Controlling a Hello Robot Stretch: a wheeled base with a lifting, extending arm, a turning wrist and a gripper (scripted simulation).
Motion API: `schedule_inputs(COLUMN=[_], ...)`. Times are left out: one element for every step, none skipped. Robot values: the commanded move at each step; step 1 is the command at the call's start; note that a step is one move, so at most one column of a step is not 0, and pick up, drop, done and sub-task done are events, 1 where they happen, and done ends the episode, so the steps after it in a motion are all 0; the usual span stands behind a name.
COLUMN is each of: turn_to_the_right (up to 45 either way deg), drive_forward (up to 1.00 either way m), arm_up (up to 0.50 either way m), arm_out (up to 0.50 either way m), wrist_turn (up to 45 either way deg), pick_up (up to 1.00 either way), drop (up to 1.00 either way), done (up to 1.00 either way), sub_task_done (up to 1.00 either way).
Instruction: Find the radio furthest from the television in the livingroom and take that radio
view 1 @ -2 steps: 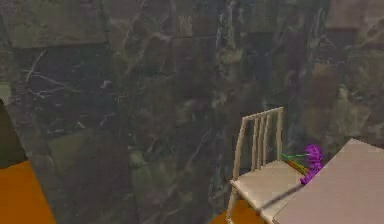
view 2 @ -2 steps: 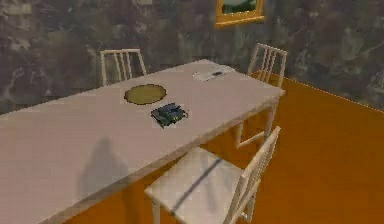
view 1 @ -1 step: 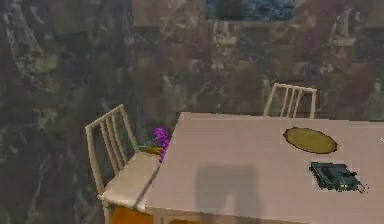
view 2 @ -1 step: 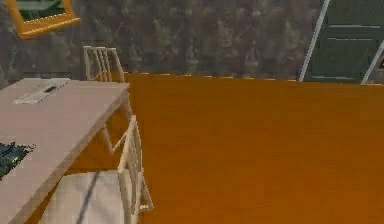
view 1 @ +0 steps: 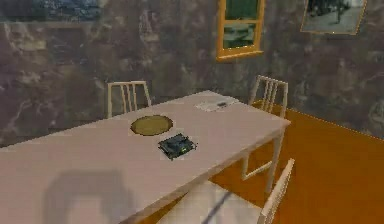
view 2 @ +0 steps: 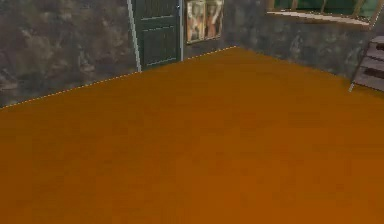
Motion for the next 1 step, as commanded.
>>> schedule_inputs(turn_to_the_right=[45.0], drive_forward=[0.0], arm_up=[0.0], arm_out=[0.0], wrist_turn=[0.0], pick_up=[0.0], drop=[0.0], done=[0.0], sub_task_done=[0.0])
